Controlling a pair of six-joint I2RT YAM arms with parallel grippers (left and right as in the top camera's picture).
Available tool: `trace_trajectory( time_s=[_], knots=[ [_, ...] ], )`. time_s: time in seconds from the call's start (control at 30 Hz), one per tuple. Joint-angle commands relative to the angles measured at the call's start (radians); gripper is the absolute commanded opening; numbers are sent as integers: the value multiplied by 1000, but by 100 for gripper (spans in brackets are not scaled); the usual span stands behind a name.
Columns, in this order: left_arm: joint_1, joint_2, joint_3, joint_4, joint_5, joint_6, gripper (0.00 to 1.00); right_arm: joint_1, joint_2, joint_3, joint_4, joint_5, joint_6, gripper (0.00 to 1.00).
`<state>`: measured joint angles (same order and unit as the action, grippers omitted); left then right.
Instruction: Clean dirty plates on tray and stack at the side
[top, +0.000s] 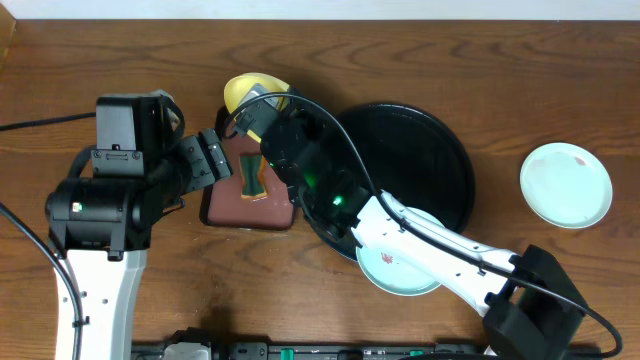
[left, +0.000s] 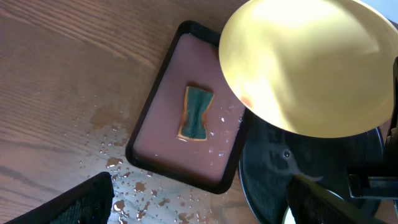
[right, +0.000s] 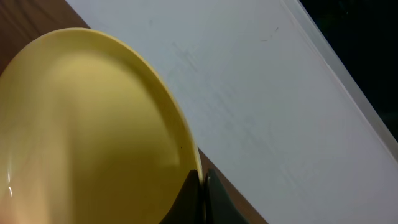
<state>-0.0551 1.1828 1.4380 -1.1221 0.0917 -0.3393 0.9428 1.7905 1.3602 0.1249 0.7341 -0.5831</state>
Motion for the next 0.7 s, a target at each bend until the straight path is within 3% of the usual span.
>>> trace_trajectory(
  time_s=[0.0, 0.43, 0.5, 0.57, 0.67],
  knots=[
    [5, 0, 12, -3, -2, 6, 89, 7, -13, 11, 7, 18, -10, 1],
    [5, 1, 12, -3, -2, 6, 90, 5, -13, 11, 7, 18, -5, 1],
    [5, 1, 12, -3, -1, 6, 90, 6, -13, 11, -12, 0, 82, 1],
    [5, 1, 12, -3, -2, 6, 90, 8, -11, 11, -66, -25, 5, 1],
    [5, 1, 12, -3, -2, 6, 90, -22, -13, 11, -43, 52, 153, 1]
  ],
)
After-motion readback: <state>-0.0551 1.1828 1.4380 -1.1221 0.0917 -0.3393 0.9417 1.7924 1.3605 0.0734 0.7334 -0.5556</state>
